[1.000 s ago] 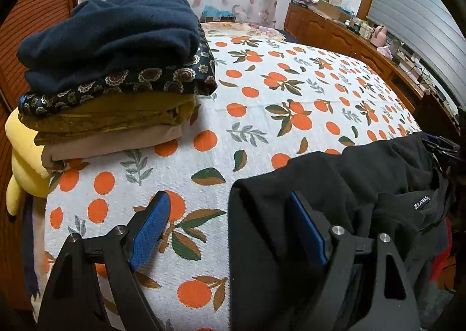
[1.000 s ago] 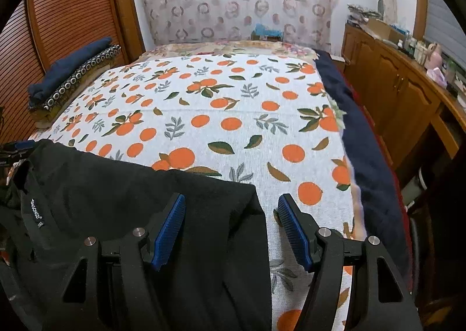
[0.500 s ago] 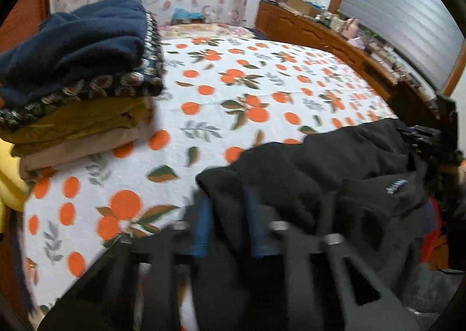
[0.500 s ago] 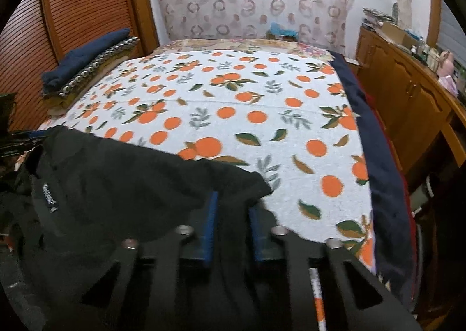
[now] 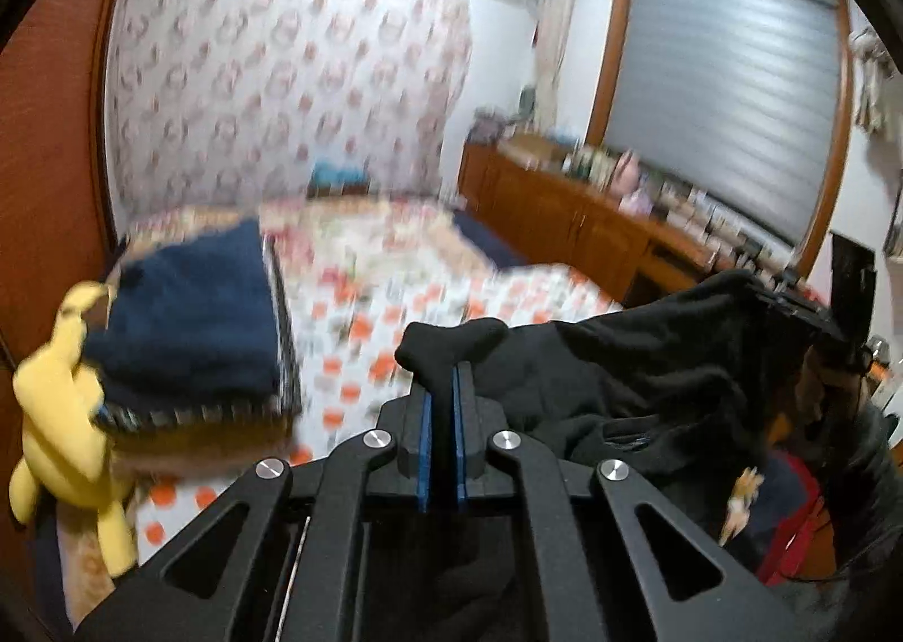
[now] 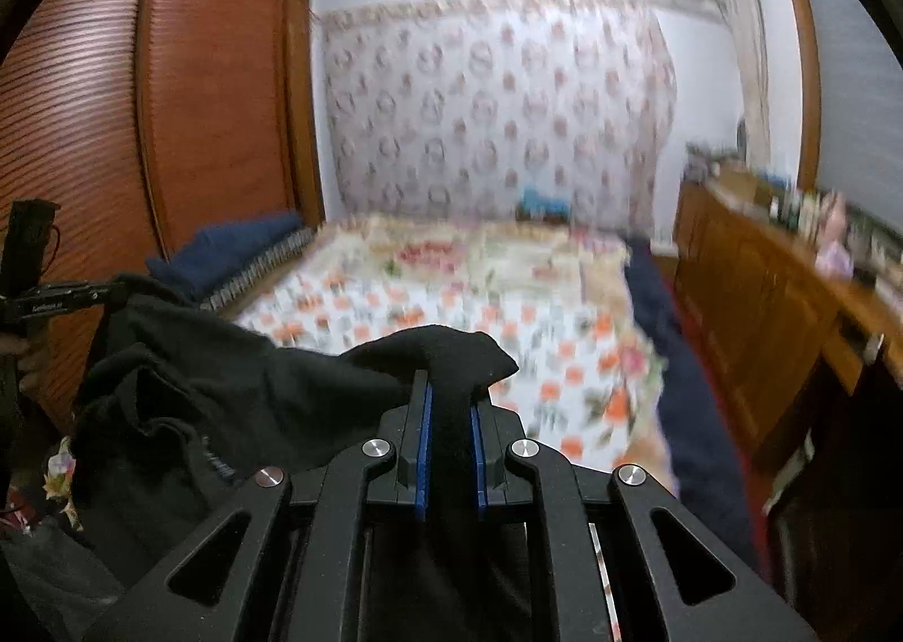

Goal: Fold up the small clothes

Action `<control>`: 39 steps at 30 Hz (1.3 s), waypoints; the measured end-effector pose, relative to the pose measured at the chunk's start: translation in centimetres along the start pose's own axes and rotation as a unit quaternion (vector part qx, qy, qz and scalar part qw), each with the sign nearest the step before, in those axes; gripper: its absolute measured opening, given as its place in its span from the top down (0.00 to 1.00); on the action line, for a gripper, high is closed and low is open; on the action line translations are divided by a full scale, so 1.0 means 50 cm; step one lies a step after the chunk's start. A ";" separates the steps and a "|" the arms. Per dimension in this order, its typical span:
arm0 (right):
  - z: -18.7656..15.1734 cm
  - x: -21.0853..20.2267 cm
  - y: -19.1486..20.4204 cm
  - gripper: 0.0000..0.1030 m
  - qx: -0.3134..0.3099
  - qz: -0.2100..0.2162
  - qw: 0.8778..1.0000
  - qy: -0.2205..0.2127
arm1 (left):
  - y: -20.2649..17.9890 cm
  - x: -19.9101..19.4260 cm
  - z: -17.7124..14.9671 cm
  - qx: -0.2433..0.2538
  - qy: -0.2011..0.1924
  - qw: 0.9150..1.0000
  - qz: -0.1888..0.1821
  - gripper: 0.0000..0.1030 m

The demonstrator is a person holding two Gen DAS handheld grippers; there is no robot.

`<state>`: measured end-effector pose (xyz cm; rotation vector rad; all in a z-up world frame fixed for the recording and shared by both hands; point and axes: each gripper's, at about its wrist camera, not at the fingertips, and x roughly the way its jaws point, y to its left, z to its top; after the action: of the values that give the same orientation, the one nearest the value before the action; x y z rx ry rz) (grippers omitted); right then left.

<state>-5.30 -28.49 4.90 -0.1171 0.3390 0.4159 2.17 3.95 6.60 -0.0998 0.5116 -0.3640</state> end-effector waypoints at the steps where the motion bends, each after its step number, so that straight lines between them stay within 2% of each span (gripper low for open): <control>1: 0.018 -0.025 0.002 0.89 -0.003 0.003 1.000 -0.014 | -0.003 -0.018 0.012 0.002 -0.011 1.000 0.000 0.93; 5: 0.070 -0.103 0.007 0.89 -0.014 0.008 0.998 -0.059 | -0.028 -0.084 0.058 0.023 -0.055 0.998 0.007 0.94; 10: 0.123 -0.201 0.011 0.89 -0.026 0.009 0.993 -0.114 | -0.030 -0.166 0.092 0.027 -0.107 0.994 0.009 0.94; 14: 0.154 -0.264 0.007 0.89 -0.030 0.012 0.990 -0.141 | -0.020 -0.203 0.117 0.019 -0.136 0.990 0.000 0.94; 17: 0.175 -0.282 0.003 0.90 -0.039 0.009 0.987 -0.153 | -0.014 -0.209 0.143 0.022 -0.148 0.989 0.008 0.94; 20: 0.197 -0.272 -0.005 0.90 -0.044 -0.003 0.986 -0.158 | 0.007 -0.174 0.173 0.019 -0.146 0.989 0.019 0.94; 22: 0.206 -0.231 -0.007 0.90 -0.045 -0.011 0.987 -0.153 | 0.023 -0.136 0.193 0.021 -0.141 0.989 0.035 0.94; 24: 0.222 -0.150 0.000 0.90 -0.044 -0.017 0.989 -0.139 | 0.043 -0.081 0.208 0.022 -0.129 0.990 0.054 0.94; 28: 0.248 0.021 -0.012 0.90 -0.053 -0.019 0.995 -0.082 | 0.102 0.076 0.210 0.011 -0.083 0.994 0.076 0.93; 29: 0.246 0.080 -0.025 0.90 -0.055 -0.024 0.996 -0.064 | 0.123 0.135 0.199 0.006 -0.063 0.995 0.083 0.93; 33: 0.203 0.296 -0.055 0.90 -0.037 -0.042 0.998 0.016 | 0.162 0.291 0.167 0.005 -0.004 0.995 0.100 0.93; 35: 0.163 0.413 -0.068 0.89 -0.007 -0.051 0.996 0.074 | 0.183 0.366 0.146 0.004 0.034 0.993 0.115 0.93; 38: 0.109 0.527 -0.059 0.76 -0.003 -0.064 0.990 0.129 | 0.190 0.412 0.132 -0.003 0.066 0.990 0.121 0.93; 39: 0.093 0.553 -0.054 0.69 -0.008 -0.067 0.988 0.142 | 0.187 0.416 0.129 0.002 0.068 0.990 0.121 0.88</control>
<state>20.95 -19.71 -0.20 -0.2148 0.6056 0.2689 25.14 5.08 0.92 -0.0077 0.6503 -0.1346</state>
